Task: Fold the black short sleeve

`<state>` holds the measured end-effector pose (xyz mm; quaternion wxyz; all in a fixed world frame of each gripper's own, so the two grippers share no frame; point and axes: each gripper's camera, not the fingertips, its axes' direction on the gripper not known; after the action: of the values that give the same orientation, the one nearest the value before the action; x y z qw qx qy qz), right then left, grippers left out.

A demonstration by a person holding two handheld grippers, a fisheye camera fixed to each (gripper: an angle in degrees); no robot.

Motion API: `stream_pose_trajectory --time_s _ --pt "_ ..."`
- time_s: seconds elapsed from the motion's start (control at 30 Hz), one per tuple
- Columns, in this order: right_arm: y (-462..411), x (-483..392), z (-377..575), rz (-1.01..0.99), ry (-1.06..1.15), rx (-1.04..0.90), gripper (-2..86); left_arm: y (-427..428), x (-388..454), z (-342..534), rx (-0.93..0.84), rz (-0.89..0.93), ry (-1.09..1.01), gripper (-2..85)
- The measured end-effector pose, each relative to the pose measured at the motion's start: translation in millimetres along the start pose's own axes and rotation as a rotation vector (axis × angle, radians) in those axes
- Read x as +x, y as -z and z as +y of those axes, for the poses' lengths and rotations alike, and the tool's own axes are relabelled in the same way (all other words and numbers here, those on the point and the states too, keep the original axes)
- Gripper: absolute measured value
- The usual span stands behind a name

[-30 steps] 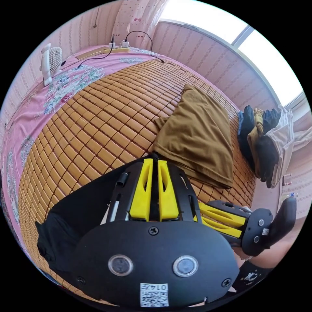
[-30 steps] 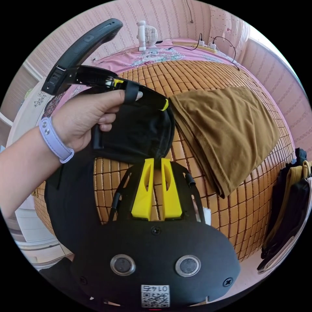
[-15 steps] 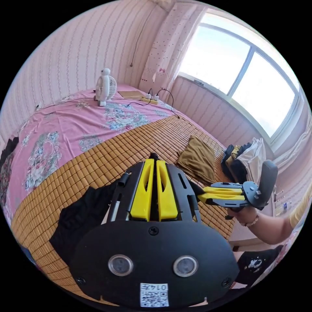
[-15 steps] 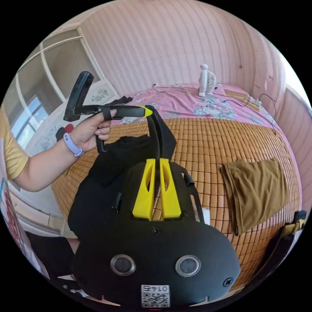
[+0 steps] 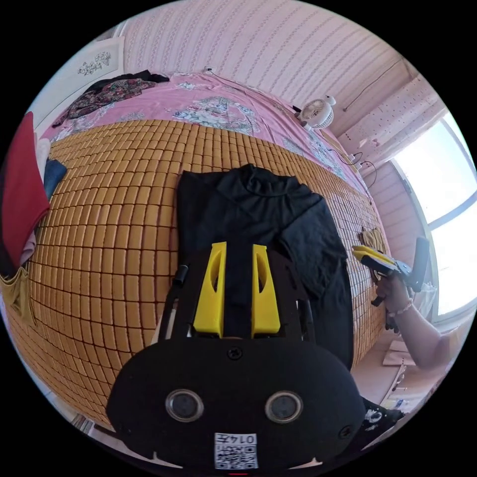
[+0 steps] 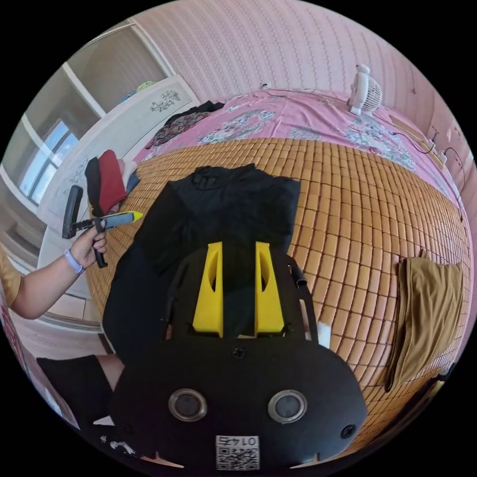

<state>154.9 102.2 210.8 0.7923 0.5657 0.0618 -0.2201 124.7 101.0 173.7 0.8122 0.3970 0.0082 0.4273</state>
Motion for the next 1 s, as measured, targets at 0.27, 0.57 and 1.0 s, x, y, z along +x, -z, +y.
stream_pose_trajectory --time_s 0.27,0.57,1.0 --pt "-66 51 -106 0.178 -0.122 0.028 11.4 -9 -60 -68 -0.013 -0.071 -0.002 11.3" --pt "-107 2 -144 0.346 0.096 -0.14 1.7 -22 -87 -96 -0.098 -0.058 0.033 7.5" --pt "-101 -9 -167 0.393 0.149 -0.166 -0.5 1 -106 -106 -0.071 -0.002 -0.032 -0.9"
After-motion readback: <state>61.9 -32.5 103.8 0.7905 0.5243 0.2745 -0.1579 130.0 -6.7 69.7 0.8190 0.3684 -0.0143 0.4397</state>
